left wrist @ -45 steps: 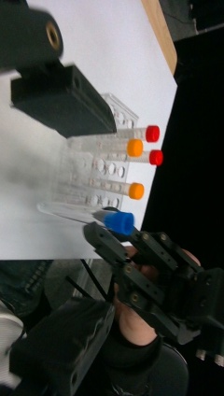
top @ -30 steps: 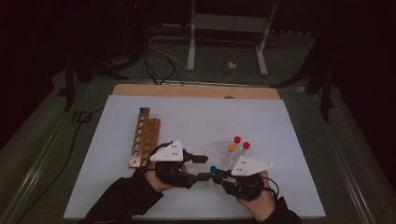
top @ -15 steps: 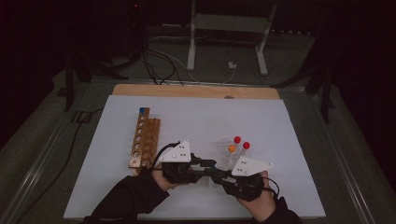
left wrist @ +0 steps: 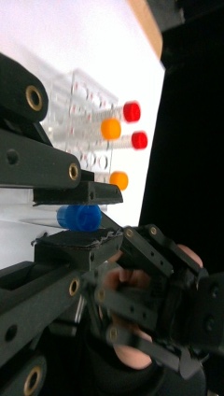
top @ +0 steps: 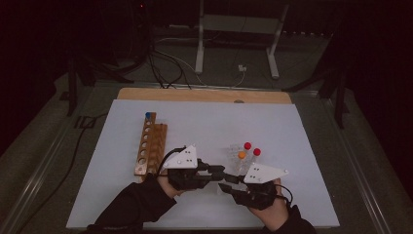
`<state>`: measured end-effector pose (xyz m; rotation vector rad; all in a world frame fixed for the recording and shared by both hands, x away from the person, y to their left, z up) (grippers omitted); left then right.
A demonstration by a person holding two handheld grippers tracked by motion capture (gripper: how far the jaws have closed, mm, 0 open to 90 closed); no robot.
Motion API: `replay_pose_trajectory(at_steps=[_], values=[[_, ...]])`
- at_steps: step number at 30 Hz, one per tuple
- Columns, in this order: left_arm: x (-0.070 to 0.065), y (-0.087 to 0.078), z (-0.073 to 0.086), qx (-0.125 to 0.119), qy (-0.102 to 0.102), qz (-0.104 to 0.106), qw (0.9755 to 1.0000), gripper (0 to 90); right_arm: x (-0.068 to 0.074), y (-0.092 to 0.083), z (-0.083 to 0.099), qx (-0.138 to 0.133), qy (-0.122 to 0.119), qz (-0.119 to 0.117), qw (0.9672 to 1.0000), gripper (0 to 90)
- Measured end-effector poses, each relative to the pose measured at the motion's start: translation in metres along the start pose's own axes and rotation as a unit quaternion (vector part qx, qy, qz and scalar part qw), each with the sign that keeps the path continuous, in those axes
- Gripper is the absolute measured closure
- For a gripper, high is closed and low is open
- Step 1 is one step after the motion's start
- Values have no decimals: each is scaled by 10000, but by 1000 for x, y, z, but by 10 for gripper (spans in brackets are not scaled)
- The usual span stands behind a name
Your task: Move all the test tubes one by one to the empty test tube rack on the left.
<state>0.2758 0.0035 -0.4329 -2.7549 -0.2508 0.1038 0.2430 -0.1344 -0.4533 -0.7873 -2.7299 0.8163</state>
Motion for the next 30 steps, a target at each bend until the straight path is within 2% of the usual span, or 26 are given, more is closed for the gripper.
replay_pose_trajectory(at_steps=[11, 17, 19, 22, 30], values=[[22, -35, -22, -175, 92, -503, 9985, 779, -6, -16, -10, -443, 141, 250, 9986, 246], [41, -59, -32, -252, 51, -870, 9959, 779, -12, -22, -12, -595, 324, 421, 9968, 105], [49, -66, -33, -280, -8, -990, 9947, 779, -14, -23, -12, -632, 364, 392, 9966, 36], [61, -76, -32, -267, -59, -1218, 9922, 779, -14, -24, -12, -653, 392, 356, 9965, 0], [86, -103, -30, -234, -155, -1701, 9850, 779, -15, -26, -13, -705, 400, 296, 9963, 0]])
Point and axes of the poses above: each handheld gripper's, and its own axes: y roughly forward along the jaws, z roughly out of its underside, x roughly to its left, the point moved 6 cm from there along y, roughly forward along the jaws, and after that the axes turned 3 degrees about x, right-handed, at the moved point
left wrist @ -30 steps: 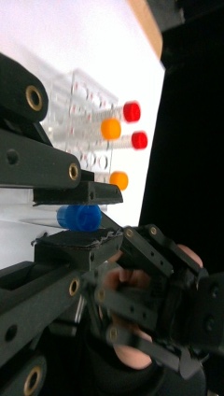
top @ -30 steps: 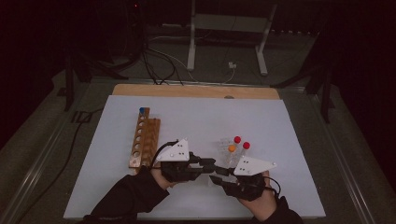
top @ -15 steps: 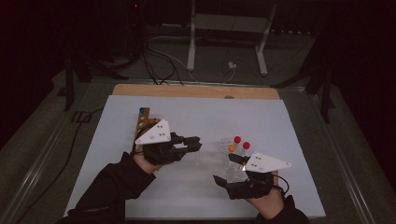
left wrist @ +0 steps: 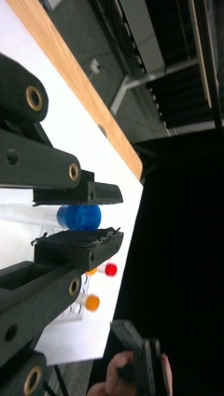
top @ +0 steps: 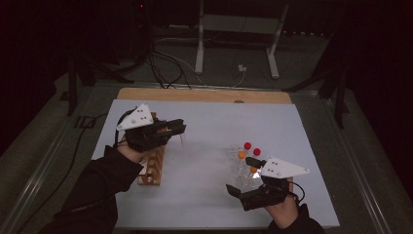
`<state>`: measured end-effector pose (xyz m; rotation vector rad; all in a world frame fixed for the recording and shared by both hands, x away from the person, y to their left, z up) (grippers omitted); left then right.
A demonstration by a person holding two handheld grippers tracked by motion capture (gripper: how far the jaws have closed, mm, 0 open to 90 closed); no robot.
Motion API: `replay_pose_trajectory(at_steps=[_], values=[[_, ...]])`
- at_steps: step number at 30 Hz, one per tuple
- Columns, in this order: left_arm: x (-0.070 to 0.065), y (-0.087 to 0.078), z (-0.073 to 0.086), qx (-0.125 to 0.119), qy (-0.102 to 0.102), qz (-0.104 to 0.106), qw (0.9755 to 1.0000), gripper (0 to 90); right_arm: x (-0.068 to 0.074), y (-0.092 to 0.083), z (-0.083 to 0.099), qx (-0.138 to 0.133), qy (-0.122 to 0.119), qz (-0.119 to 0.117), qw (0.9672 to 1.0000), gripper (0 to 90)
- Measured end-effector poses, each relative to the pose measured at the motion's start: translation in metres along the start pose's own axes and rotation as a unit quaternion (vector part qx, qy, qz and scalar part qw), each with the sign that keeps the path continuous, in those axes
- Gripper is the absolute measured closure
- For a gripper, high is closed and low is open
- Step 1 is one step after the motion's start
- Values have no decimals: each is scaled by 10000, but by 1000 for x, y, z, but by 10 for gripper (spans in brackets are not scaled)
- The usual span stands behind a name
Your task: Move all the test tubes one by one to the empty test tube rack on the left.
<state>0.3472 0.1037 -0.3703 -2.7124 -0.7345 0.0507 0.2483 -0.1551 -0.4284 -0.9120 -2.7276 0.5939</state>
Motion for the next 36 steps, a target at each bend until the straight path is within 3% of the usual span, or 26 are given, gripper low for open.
replay_pose_trajectory(at_steps=[10, 19, 24, 36], values=[[36, -23, 7, 71, -128, -533, 9985, 779, 2, 1, 1, -9, 10, -93, 10000, 0], [75, -43, 16, 72, -386, -1109, 9931, 779, 4, 0, 0, -45, -40, -151, 9999, 0], [92, -45, 24, 122, -444, -1369, 9895, 779, 5, 0, 0, -35, -67, -198, 9998, 0], [116, -34, 49, 318, -675, -1637, 9837, 779, 4, -2, -1, -104, -40, -236, 9997, 0]])
Point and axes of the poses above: each handheld gripper's, and its own axes: y roughly forward along the jaws, z roughly out of its underside, x roughly to its left, the point moved 6 cm from there along y, roughly forward along the jaws, and after that the axes turned 3 degrees about x, right-handed, at the moved point
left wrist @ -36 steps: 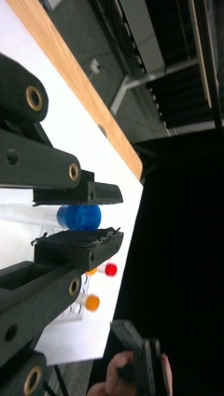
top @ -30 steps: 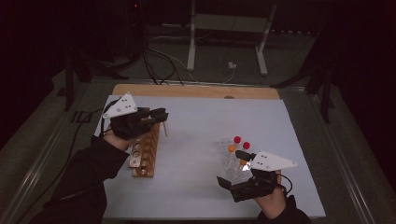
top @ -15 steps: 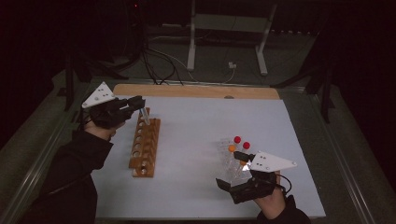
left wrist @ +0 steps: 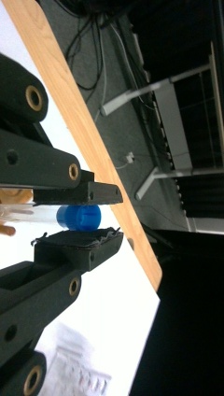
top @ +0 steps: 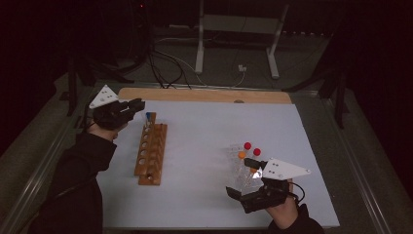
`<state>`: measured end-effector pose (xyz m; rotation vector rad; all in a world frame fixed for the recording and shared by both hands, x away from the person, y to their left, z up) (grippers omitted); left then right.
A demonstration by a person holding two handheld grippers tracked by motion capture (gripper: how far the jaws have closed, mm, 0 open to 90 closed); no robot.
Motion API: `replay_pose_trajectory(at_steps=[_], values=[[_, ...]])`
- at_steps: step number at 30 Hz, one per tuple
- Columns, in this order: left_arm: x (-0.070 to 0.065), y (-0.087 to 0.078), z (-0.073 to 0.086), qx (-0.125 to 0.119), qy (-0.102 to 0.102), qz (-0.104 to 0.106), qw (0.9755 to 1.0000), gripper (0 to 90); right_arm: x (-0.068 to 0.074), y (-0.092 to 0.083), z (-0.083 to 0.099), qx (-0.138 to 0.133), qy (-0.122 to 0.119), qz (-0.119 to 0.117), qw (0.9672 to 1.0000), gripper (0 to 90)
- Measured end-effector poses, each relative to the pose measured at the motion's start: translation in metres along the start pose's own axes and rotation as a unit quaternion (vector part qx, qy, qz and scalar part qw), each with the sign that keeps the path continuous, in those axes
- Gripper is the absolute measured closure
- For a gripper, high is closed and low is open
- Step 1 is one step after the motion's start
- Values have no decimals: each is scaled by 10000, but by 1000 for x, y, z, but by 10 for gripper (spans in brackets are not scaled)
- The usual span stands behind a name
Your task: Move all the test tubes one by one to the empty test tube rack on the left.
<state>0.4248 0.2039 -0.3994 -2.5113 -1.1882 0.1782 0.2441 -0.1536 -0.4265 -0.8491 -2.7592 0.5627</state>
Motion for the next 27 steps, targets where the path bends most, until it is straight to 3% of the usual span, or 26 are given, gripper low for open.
replay_pose_trajectory(at_steps=[12, 17, 27], values=[[-1, 17, 22, 130, -40, -19, 9999, 779, -1, -1, 1, 2, 4, -5, 10000, 0], [2, 22, 41, 245, -163, -24, 9996, 779, -1, -1, 2, 10, 18, -24, 10000, 0], [0, 29, 59, 241, -229, -47, 9994, 779, 1, -1, 1, 12, 7, -65, 10000, 0]])
Point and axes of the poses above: each handheld gripper's, and its own axes: y roughly forward along the jaws, z roughly out of its underside, x roughly to its left, the point moved 6 cm from there along y, roughly forward along the jaws, and after that the axes turned 3 degrees about x, right-handed, at the moved point
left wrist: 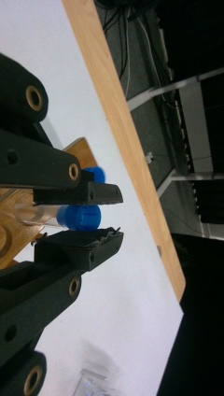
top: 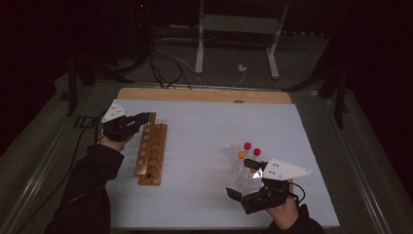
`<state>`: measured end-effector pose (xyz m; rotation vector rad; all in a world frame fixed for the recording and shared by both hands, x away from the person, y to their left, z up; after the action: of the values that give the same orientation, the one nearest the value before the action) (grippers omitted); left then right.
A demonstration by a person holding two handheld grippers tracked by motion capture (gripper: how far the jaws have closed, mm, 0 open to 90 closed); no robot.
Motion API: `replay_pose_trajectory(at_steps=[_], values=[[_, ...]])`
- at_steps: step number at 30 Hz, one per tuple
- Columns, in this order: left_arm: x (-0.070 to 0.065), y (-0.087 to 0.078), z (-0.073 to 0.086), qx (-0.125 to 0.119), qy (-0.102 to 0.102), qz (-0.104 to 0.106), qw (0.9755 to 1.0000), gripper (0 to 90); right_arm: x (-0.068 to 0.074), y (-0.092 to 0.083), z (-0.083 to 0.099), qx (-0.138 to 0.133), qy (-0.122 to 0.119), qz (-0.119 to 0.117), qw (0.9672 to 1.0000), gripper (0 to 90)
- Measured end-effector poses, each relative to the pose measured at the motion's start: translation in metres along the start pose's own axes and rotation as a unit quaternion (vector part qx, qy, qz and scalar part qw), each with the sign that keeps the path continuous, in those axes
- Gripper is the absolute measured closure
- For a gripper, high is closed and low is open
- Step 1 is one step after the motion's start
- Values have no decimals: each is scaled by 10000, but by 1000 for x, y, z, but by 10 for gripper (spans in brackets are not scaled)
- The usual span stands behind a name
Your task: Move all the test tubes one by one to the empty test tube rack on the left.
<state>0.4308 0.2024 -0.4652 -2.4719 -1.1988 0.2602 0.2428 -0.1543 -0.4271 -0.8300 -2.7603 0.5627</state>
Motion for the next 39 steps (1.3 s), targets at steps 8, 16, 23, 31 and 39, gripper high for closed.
replay_pose_trajectory(at_steps=[8, 16, 23, 31, 39], values=[[0, 4, 10, 49, -6, -57, 10000, 778, 0, 0, 0, -1, 0, -17, 10000, 0], [0, 4, 13, -5, 24, -81, 10000, 778, 1, -1, 0, -2, 0, -41, 10000, 0], [0, 4, 14, -39, 24, -97, 9999, 775, 0, -2, -1, -17, -1, -32, 10000, 0], [-2, 5, 16, 59, 93, -78, 9999, 759, 0, -4, -2, -48, 0, -24, 10000, 0], [-3, 1, 14, 134, 38, 93, 9999, 629, 0, -5, -4, -75, -10, -8, 10000, 0]])
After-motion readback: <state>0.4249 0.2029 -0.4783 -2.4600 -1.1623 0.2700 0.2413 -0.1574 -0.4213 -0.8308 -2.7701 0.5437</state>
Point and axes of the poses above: each handheld gripper's, and its own axes: y roughly forward along the jaws, z roughly out of its underside, x roughly to its left, the point moved 6 cm from there along y, roughly forward along the jaws, and after that the axes turned 3 degrees about x, right-handed, at the moved point
